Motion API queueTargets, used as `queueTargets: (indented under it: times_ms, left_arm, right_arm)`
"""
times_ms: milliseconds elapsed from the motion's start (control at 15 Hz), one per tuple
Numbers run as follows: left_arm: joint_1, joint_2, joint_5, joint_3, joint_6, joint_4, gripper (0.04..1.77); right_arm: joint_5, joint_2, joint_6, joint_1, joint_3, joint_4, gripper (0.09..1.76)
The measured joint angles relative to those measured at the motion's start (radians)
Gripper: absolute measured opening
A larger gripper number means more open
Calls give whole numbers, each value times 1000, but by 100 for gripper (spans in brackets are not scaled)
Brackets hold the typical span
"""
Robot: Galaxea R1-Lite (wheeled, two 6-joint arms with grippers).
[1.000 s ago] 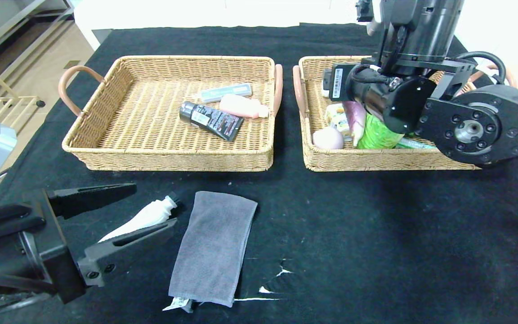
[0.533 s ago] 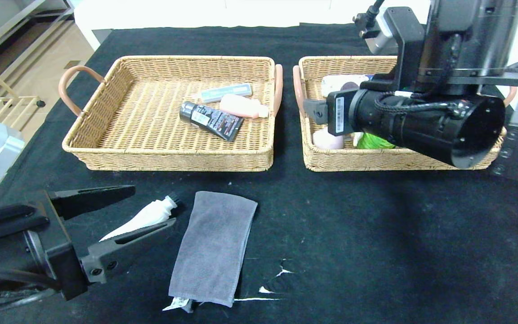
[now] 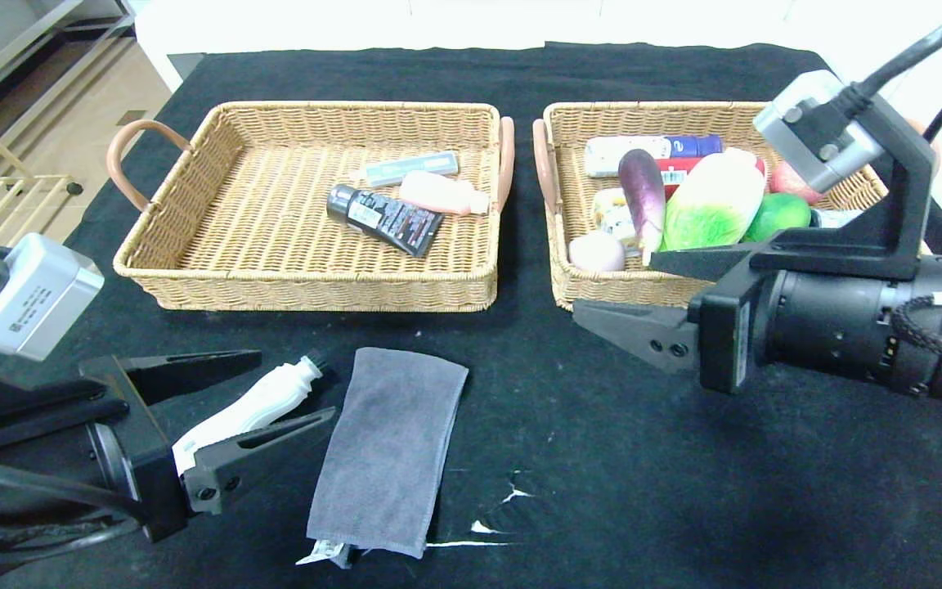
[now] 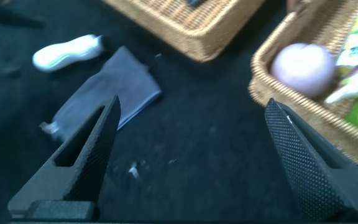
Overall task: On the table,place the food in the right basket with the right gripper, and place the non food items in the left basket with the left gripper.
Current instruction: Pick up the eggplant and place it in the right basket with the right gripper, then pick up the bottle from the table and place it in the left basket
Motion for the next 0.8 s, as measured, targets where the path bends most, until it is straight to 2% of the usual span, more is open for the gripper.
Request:
queueTargets:
  times_ms: [467, 800]
  left_arm:
    - [9, -11, 8, -9, 7, 3, 172]
    - [8, -6, 35, -15, 13, 24, 172]
  right_arm:
    - [93, -106, -60, -6, 269, -213, 170]
    - [117, -144, -60, -16, 403, -338, 170]
